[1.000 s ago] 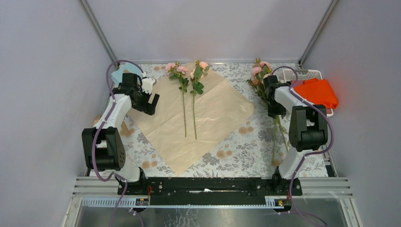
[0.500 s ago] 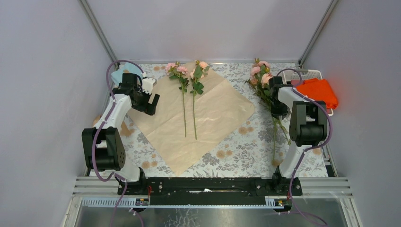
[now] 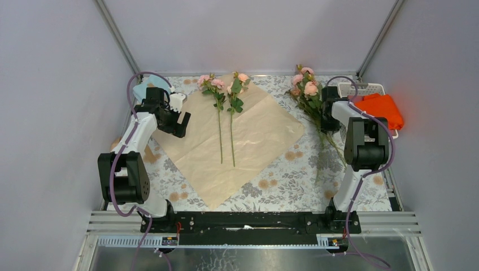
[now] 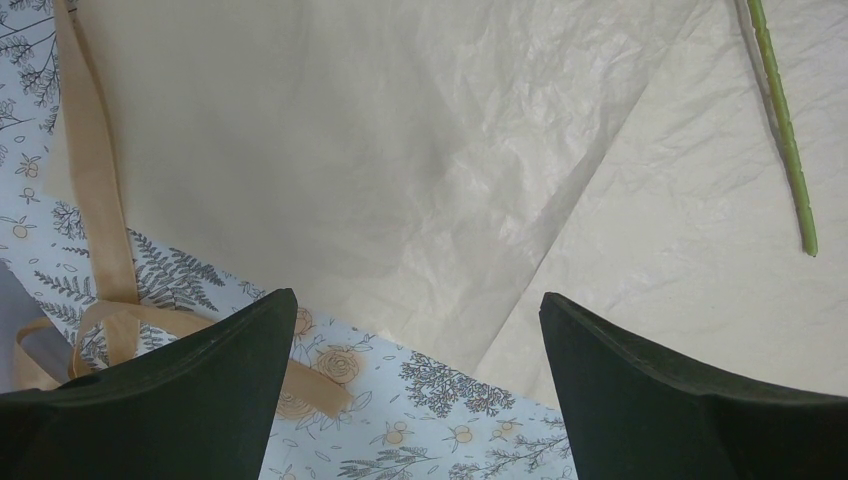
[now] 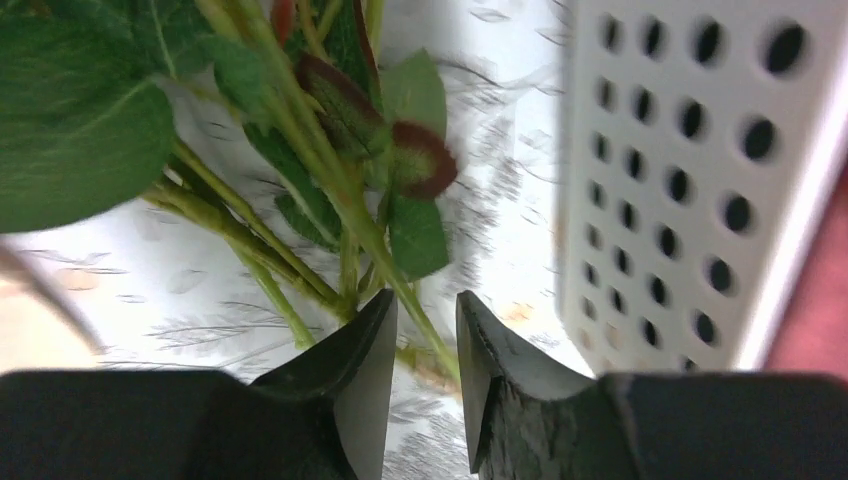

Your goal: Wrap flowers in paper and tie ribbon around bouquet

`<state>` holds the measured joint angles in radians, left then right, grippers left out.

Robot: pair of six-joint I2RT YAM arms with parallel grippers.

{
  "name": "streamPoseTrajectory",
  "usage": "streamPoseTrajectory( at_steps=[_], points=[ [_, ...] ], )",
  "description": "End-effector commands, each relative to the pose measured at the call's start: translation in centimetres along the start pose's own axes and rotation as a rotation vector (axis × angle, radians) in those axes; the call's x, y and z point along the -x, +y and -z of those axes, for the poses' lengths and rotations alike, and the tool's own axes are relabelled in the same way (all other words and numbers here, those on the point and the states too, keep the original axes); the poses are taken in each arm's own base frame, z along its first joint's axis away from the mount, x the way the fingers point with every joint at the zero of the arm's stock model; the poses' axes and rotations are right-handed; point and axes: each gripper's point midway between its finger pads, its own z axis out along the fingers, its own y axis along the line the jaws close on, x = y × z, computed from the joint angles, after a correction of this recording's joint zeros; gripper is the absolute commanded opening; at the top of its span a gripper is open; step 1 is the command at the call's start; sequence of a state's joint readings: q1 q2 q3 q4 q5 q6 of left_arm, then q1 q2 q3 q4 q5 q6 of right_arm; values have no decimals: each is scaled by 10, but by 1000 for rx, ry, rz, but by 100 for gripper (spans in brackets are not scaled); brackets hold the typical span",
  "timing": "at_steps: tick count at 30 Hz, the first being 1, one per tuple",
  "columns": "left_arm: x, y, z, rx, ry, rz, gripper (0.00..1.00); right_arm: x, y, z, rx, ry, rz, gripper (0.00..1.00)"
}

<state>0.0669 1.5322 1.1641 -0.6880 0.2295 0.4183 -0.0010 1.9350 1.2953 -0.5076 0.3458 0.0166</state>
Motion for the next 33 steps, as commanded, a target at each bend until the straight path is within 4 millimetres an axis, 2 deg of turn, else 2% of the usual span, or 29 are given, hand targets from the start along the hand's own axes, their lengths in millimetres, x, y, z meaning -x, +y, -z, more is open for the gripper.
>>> streamPoseTrajectory(
  at_steps=[1,3,4,7,10,14,16,20,23,25,26,28,29,30,31,33],
  points=[
    [6,-2,4,-8,-15,7,99,37,46,18,280,-156,21,36],
    [6,-3,4,-12,-17,6,99,41,55,23,341,-192,31,33],
    [6,-3,4,-10,-17,6,99,41,49,18,341,-189,13,32],
    [5,-2,4,-6,-14,7,99,30,55,5,388,-121,-2,27],
    [4,-2,4,-5,-11,7,99,24,51,-1,358,-94,-21,14],
    [5,-3,3,-10,-13,8,99,32,34,16,296,-136,-37,1],
    [4,-2,3,-11,-11,8,99,41,18,32,235,-172,-51,0],
    [5,-2,3,-8,-10,9,99,68,-17,83,120,-307,-95,0],
    [6,-2,3,-8,-13,9,99,91,-39,140,21,-485,-126,0],
    [7,-2,3,-11,-15,9,99,103,-49,183,-110,-605,-102,0],
    [7,-2,3,-13,-15,10,99,105,-60,200,-205,-639,-98,0],
    [8,-3,3,-14,-18,11,99,110,-62,234,-306,-706,-96,0],
    [8,-3,3,-18,-19,10,99,113,-51,246,-268,-732,-87,0],
    [9,-4,3,-20,-22,11,99,119,-24,257,-126,-766,-76,0],
    [10,-3,3,-22,-25,13,99,125,30,274,182,-804,-30,0],
    [11,-4,3,-24,-25,16,99,121,117,312,689,-829,-42,0]
  ],
)
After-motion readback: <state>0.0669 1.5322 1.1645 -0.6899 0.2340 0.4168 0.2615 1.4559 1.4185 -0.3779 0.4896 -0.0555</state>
